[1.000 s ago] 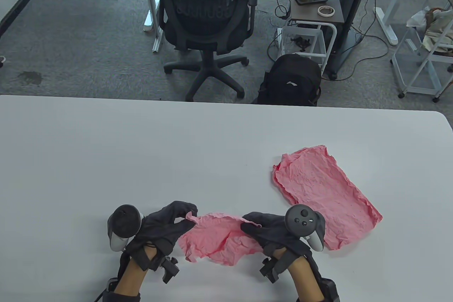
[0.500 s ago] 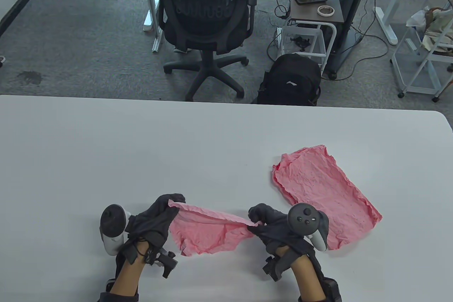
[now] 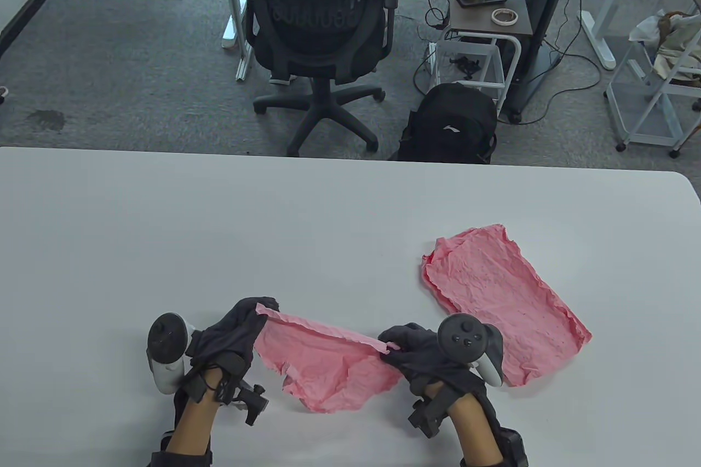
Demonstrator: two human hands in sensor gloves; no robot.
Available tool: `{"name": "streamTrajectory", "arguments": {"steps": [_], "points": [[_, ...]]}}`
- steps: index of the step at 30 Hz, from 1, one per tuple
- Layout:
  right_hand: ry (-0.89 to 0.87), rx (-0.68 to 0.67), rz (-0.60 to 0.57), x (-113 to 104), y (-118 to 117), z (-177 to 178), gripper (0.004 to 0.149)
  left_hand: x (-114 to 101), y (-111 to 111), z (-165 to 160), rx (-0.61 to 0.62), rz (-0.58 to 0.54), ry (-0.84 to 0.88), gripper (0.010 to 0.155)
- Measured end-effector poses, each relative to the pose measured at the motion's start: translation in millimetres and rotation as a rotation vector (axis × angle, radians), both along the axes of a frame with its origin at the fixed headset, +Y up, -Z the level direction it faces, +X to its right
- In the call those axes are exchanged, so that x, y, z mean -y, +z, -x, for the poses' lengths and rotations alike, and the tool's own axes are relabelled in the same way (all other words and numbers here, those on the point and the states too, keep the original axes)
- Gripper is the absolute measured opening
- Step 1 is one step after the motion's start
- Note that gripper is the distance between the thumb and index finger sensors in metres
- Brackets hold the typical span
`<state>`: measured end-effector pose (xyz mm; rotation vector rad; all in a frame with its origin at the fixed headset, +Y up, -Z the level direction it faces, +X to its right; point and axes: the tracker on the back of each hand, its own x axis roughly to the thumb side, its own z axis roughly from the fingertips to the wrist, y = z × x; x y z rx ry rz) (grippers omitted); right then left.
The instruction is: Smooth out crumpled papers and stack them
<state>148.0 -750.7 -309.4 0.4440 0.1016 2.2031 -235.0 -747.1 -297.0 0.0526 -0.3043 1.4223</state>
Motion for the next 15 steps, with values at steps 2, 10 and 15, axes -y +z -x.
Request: {"name": "streamTrajectory", "arguments": {"steps": [2, 10, 15], "points": [[-0.134, -0.002, 0.017, 0.6, -0.9, -5.0, 0.041, 3.4, -0.1, 5.3, -0.051, 0.037, -0.007, 0.046], [-0.603, 0.006, 0.120, 7.4, -3.0, -7.7, 0.052, 7.4, -0.8, 11.6, -0.156, 0.109, -0.258, 0.047], [-0.407, 0.198, 0.031, 10.1, 0.1, -6.9, 0.048, -14.6, 10.3, 5.9, -0.273, -0.113, -0.437, 0.064]]}}
